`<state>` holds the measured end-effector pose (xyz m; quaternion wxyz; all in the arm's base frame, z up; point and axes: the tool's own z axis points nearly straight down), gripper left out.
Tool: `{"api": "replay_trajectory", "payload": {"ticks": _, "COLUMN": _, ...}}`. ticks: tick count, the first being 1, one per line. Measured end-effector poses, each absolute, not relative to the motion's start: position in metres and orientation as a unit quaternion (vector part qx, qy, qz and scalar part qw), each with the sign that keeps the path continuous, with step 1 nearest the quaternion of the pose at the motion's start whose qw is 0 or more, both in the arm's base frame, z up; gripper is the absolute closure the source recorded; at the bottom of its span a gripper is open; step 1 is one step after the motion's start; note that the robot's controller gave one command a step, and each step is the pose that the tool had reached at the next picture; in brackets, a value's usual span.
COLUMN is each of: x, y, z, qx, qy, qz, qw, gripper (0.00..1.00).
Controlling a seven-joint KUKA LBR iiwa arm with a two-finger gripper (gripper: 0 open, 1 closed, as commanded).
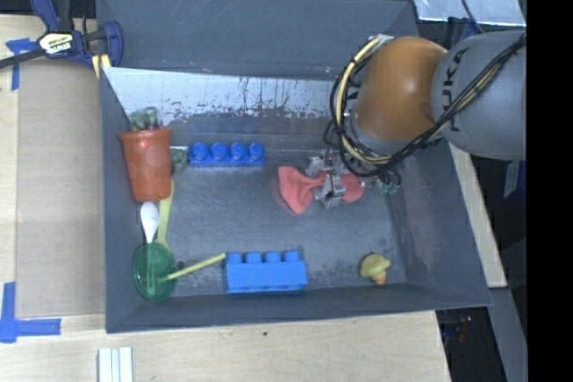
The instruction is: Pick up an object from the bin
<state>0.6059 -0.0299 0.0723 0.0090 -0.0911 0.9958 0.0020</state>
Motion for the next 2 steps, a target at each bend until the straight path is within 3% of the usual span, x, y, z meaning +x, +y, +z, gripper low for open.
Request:
{"api": "replay_trajectory", "payload": {"ticks": 1, "x": 0.596, "y": -0.022, "z": 0.126, "qx": -0.140, "qy": 0.990, "qz": 0.002, "qw": 0.007, "gripper": 1.00}}
{"api": "replay_trajectory", "payload": {"ticks": 2, "x": 0.606, "y": -0.030, "z": 0.201, "qx": -0.130, "qy": 0.992, "qz": 0.002, "qw": 0.007, "gripper": 1.00}}
